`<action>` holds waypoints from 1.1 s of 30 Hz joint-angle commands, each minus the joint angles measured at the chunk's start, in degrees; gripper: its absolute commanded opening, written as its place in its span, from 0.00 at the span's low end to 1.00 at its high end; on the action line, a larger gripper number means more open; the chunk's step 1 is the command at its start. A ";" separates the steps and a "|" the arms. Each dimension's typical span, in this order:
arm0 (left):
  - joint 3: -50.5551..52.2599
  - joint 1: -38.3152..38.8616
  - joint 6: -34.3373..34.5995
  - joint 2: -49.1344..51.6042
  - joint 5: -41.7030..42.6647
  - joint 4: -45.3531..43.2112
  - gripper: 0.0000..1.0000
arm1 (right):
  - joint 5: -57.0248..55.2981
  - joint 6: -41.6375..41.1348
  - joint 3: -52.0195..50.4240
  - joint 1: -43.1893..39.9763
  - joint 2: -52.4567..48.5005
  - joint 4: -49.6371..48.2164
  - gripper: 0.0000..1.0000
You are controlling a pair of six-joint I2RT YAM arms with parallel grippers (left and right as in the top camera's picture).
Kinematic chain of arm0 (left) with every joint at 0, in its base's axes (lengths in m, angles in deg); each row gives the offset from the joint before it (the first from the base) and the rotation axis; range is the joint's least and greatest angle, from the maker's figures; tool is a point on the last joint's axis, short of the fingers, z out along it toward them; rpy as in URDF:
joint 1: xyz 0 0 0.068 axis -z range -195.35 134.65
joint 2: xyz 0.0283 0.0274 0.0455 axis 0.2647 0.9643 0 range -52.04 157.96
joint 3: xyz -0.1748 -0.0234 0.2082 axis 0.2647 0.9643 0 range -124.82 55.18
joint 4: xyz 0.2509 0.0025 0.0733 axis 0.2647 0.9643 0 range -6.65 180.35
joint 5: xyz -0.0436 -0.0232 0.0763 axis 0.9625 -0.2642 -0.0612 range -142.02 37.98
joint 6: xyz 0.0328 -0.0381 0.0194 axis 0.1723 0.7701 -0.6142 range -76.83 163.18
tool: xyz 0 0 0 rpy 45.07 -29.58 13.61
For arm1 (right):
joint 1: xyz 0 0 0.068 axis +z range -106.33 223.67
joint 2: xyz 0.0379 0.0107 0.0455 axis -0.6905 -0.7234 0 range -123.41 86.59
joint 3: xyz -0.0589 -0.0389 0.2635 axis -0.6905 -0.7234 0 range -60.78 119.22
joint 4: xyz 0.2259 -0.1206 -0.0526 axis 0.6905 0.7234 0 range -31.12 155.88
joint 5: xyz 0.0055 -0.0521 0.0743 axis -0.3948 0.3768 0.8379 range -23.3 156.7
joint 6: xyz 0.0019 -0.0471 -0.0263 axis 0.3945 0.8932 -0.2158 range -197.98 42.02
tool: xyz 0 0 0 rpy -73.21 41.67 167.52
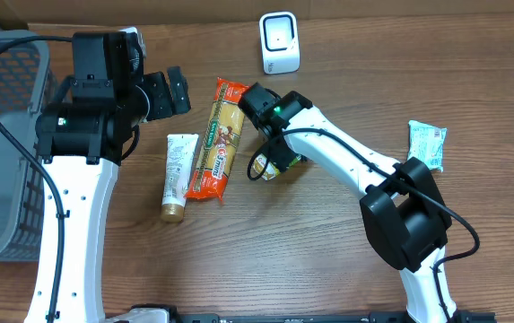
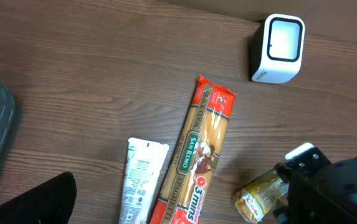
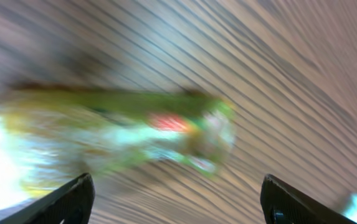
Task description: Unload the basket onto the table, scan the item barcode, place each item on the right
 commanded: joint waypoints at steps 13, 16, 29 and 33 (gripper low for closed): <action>-0.48 0.11 0.72 -0.02 -0.74 -0.07 1.00 | 22.12 -57.81 0.87 -2.69 0.61 -6.21 1.00; -0.48 0.13 0.72 -0.02 -0.72 -0.07 0.99 | 22.05 -61.44 -1.20 -2.38 0.59 -8.17 1.00; -0.48 0.13 0.72 -0.02 -0.74 -0.07 1.00 | 21.51 -65.11 -10.93 -0.92 0.59 -14.19 0.40; -0.48 0.13 0.72 -0.02 -0.72 -0.07 1.00 | 23.74 -61.51 -10.73 -0.92 0.61 -14.36 0.32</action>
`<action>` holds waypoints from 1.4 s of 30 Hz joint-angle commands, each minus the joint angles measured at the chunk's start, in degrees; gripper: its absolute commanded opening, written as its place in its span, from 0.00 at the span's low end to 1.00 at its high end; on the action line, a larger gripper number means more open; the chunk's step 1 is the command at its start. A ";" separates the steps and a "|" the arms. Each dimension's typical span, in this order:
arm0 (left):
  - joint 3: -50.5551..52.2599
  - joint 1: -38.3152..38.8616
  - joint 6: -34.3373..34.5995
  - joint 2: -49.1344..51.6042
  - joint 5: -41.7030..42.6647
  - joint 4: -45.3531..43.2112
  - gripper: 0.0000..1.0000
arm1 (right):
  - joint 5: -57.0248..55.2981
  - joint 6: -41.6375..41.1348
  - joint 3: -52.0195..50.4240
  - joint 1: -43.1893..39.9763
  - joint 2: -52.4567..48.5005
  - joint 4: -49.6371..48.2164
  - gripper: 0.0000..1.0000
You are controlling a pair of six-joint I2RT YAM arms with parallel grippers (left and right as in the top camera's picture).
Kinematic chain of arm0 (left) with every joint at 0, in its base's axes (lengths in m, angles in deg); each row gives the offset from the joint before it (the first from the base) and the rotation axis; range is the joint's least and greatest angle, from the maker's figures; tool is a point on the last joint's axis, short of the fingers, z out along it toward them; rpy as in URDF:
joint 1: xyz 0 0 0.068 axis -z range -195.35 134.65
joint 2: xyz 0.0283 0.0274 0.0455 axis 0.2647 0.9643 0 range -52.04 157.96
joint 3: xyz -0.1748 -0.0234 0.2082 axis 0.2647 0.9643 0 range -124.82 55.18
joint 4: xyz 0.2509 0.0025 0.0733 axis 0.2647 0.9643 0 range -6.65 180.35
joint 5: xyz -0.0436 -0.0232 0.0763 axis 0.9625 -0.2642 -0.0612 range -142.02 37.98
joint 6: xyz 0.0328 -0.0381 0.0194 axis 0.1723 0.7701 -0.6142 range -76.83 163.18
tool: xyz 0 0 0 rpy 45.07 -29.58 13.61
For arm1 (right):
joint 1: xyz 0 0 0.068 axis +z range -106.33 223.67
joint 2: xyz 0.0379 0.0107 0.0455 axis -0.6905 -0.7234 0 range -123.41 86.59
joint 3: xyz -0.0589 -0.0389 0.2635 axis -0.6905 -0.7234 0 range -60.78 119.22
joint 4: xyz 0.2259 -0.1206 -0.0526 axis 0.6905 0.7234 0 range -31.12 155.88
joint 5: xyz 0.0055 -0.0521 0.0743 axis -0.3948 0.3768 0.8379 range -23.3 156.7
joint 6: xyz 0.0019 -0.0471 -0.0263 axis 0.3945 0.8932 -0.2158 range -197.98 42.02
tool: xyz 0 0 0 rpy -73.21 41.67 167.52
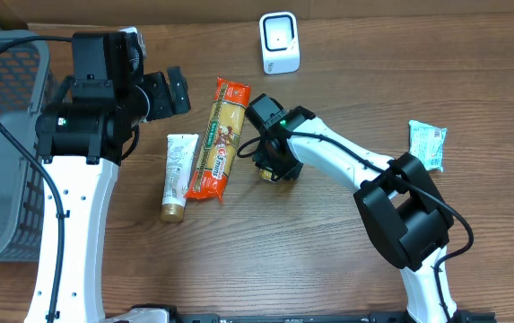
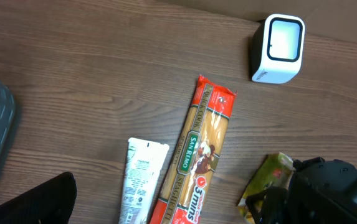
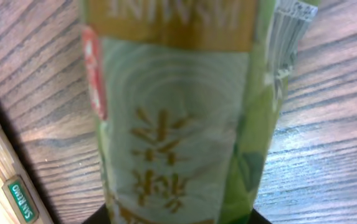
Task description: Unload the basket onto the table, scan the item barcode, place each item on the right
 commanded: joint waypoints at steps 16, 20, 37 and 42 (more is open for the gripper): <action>-0.48 0.13 0.72 -0.02 -0.72 -0.07 0.99 | -22.47 37.07 12.92 -4.42 0.72 33.31 0.05; -0.48 0.13 0.72 -0.02 -0.72 -0.07 1.00 | -25.55 39.47 9.09 -4.28 0.46 30.10 0.04; -0.48 0.11 0.72 -0.02 -0.74 -0.07 0.99 | -26.82 48.65 1.36 5.16 -0.20 22.36 0.61; -0.48 0.13 0.72 -0.02 -0.72 -0.07 1.00 | -26.82 48.72 1.36 10.14 -0.20 19.37 0.66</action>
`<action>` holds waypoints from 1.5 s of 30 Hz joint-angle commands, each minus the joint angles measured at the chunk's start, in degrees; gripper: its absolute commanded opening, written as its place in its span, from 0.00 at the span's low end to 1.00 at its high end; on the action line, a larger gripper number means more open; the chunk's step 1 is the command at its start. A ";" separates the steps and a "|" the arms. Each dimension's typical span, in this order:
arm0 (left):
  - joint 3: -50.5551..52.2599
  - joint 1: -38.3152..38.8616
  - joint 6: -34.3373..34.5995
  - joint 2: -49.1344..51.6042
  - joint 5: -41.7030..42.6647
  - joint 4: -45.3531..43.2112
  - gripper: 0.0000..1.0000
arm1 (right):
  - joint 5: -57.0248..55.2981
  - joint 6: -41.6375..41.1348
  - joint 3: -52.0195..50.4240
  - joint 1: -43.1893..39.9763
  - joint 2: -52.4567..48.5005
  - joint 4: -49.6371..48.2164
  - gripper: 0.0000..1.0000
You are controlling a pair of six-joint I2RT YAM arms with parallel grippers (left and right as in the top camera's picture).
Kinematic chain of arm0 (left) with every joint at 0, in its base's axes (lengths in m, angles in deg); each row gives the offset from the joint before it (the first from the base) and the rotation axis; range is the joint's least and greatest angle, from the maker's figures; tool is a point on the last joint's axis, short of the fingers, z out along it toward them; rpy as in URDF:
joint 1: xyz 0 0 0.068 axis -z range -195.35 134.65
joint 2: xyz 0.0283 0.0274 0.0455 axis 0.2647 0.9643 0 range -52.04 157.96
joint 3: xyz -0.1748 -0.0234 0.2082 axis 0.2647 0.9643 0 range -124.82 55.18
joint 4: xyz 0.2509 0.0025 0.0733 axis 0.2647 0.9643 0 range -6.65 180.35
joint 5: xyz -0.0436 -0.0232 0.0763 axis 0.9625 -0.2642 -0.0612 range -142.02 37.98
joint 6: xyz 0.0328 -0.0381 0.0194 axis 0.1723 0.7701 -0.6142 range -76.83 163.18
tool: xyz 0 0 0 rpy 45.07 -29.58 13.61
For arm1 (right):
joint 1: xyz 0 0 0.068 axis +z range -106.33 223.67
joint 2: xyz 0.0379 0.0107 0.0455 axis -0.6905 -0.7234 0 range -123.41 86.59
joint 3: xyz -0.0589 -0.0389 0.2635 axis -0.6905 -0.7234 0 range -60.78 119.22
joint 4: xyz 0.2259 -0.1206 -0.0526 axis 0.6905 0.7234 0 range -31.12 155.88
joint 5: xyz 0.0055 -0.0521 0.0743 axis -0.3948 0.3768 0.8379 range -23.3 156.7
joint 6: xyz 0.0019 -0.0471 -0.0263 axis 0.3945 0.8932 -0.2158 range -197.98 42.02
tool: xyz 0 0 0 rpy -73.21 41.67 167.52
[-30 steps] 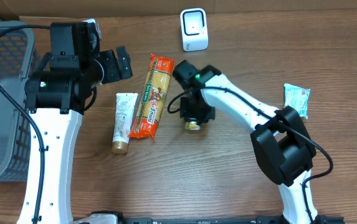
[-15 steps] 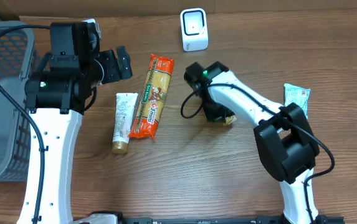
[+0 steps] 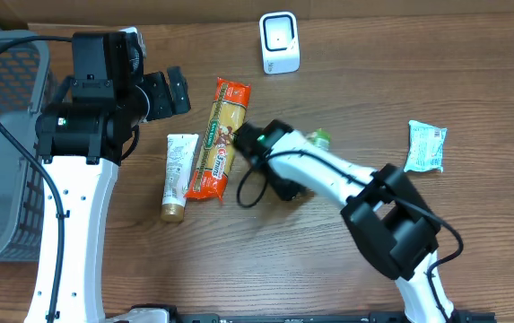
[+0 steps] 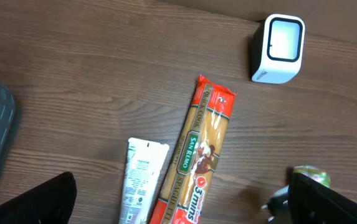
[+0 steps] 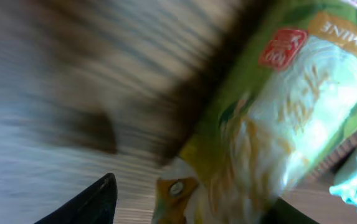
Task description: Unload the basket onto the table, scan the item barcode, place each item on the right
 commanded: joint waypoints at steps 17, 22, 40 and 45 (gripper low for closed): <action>-0.48 0.13 0.74 -0.02 -0.72 -0.07 0.99 | 16.35 -8.24 4.72 -7.04 9.57 -5.40 0.80; -0.48 0.13 0.74 -0.02 -0.74 -0.07 1.00 | 32.98 0.85 4.31 -16.09 11.06 -4.31 0.85; -0.48 0.13 0.74 -0.02 -0.72 -0.07 0.99 | 49.20 8.57 -17.33 -22.43 8.15 -20.85 0.94; -0.48 0.13 0.74 -0.02 -0.74 -0.07 1.00 | 48.48 8.39 -21.24 -22.67 8.15 -25.57 0.89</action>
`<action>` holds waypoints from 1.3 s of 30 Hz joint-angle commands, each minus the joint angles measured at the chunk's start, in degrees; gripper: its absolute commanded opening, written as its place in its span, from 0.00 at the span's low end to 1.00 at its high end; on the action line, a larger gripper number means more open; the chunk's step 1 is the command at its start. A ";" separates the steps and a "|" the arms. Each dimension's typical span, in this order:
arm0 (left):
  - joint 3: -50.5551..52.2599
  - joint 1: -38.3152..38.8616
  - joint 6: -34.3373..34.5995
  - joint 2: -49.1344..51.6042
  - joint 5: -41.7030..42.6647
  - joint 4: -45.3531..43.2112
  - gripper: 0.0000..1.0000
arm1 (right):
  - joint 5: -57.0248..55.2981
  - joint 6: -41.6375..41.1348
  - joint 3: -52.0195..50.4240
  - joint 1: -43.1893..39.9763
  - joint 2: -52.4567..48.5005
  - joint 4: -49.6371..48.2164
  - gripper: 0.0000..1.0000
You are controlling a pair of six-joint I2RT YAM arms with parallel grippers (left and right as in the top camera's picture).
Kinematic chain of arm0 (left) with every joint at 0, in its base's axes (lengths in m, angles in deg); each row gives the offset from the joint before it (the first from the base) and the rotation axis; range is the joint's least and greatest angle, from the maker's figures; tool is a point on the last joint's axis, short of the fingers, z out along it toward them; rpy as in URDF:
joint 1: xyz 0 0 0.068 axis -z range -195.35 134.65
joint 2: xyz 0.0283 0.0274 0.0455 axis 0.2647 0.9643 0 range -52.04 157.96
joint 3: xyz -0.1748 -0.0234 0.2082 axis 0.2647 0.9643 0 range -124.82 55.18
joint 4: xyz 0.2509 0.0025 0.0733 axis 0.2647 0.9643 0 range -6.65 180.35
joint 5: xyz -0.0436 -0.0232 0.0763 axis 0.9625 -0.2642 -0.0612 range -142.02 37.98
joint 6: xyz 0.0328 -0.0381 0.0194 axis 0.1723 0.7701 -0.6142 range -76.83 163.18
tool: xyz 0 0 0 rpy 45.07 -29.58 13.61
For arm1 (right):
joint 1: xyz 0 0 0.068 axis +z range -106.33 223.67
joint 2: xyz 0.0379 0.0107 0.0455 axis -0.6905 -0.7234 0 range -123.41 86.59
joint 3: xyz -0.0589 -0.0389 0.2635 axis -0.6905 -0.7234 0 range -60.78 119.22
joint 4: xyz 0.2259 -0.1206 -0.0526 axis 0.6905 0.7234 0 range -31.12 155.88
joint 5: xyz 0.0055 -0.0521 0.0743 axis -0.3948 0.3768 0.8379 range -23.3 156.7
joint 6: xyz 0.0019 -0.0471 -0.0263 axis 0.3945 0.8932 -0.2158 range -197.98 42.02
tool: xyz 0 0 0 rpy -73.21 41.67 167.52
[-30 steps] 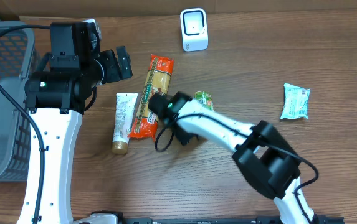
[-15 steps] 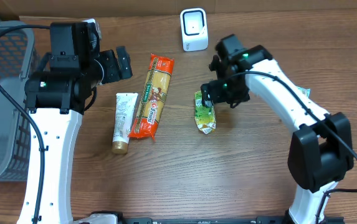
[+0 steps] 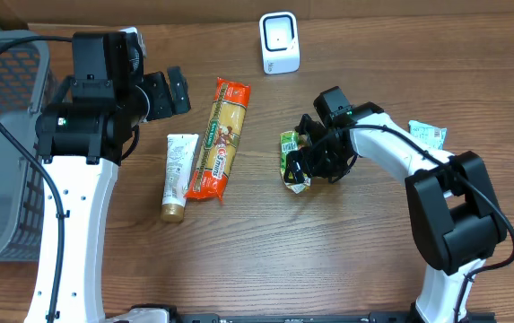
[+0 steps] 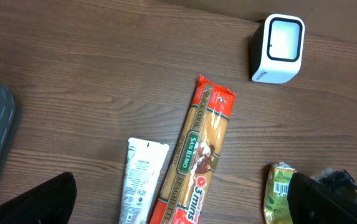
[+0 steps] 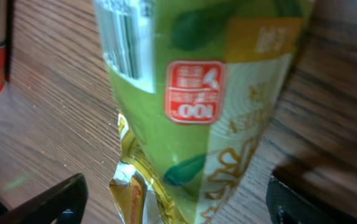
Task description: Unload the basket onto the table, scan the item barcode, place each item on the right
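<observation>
A green-and-yellow rice packet lies on the wood table right of the spaghetti pack. Its barcode side shows in the left wrist view and fills the right wrist view. My right gripper is open right at the packet, a finger on either side. The white scanner stands at the far edge, also in the left wrist view. My left gripper is open over the table's left part with nothing in it.
A red spaghetti pack and a white tube lie left of the packet. A pale blue packet lies at the right, partly behind the right arm. A grey wire basket stands at the left edge.
The right arm has swung from the packet's left side over to its right. The packet now lies lower and further left with its barcode side showing. The left arm has not moved.
The open right gripper was over the green packet beside the spaghetti pack, then close above its printed front. Then the packet lay further right and back, the arm to its left. Now it lies barcode side up between the open fingers.
</observation>
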 commanded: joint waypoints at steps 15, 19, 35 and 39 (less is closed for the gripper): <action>-0.48 0.13 0.72 -0.02 -0.72 -0.07 1.00 | -2.47 -0.13 -4.85 0.02 -1.81 -3.87 0.09; -0.48 0.13 0.72 -0.02 -0.72 -0.07 0.99 | -2.14 -0.33 -3.21 -0.70 -1.38 -2.27 0.04; -0.48 0.13 0.72 -0.02 -0.72 -0.07 1.00 | 10.62 4.46 15.54 -3.74 14.82 10.82 0.04; -0.48 0.13 0.72 -0.02 -0.74 -0.07 1.00 | 10.58 5.55 16.24 -3.76 20.46 10.93 0.04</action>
